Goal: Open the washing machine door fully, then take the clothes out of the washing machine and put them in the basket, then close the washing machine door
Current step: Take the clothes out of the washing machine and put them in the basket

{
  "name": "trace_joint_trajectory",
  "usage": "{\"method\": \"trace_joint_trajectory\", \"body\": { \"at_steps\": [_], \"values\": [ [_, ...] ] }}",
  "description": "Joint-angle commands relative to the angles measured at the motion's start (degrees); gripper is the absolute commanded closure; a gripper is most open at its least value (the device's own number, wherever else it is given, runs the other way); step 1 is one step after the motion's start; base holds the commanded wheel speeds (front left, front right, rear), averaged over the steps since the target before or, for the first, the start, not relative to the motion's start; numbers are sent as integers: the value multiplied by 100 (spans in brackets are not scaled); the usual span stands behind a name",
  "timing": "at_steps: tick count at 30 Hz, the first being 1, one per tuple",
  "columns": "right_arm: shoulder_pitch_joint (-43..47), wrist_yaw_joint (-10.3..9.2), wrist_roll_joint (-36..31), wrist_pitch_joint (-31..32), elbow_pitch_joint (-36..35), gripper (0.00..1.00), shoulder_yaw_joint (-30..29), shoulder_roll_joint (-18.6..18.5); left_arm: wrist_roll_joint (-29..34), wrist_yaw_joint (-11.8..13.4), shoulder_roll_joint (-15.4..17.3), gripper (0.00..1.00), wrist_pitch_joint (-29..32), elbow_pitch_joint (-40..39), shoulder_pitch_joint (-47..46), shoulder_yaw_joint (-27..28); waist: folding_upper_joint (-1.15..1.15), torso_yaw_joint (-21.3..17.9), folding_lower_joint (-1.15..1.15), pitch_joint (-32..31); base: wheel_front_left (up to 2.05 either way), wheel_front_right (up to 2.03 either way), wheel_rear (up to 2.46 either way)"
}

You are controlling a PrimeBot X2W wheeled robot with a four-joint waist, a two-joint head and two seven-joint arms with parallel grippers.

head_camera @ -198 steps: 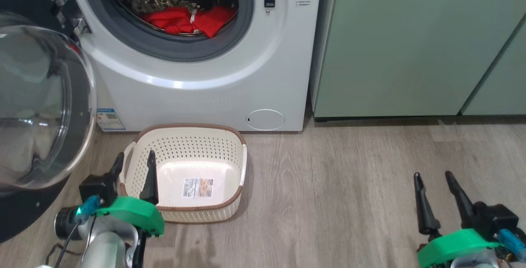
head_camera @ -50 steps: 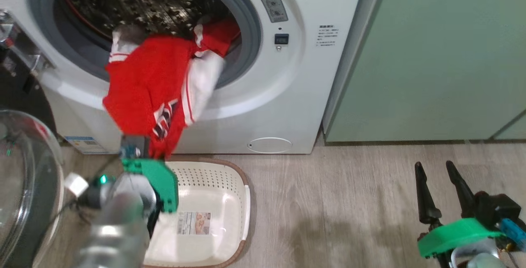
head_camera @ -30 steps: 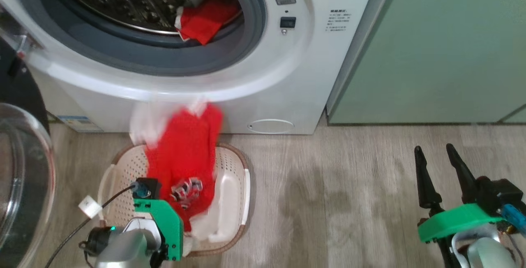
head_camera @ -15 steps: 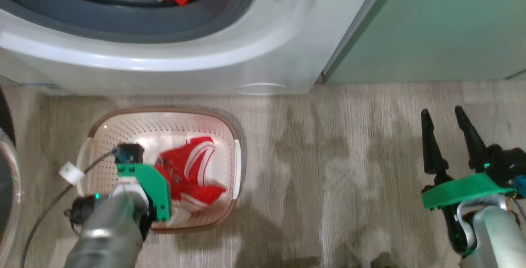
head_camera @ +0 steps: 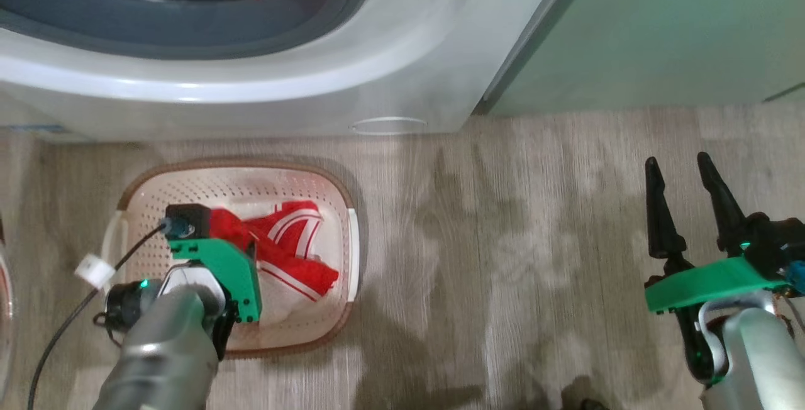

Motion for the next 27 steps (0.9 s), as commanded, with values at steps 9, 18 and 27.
{"method": "trace_joint_trajectory", "body": {
  "at_steps": [9,18,27],
  "values": [
    [340,-4,10,-60,-42,0,256,-10,-260,-225,280,0,-1315,-304,403,278,0,124,0,-1114,0,0,0],
    [777,-4,57,-60,36,0,372,44,-116,-329,416,0,-1354,-2419,1648,813,0,303,0,-2107,0,0,0],
    [1083,-4,22,-60,-44,0,315,175,284,-378,270,0,-1355,-3897,2764,1196,0,420,0,-2513,0,0,0]
  ]
}}
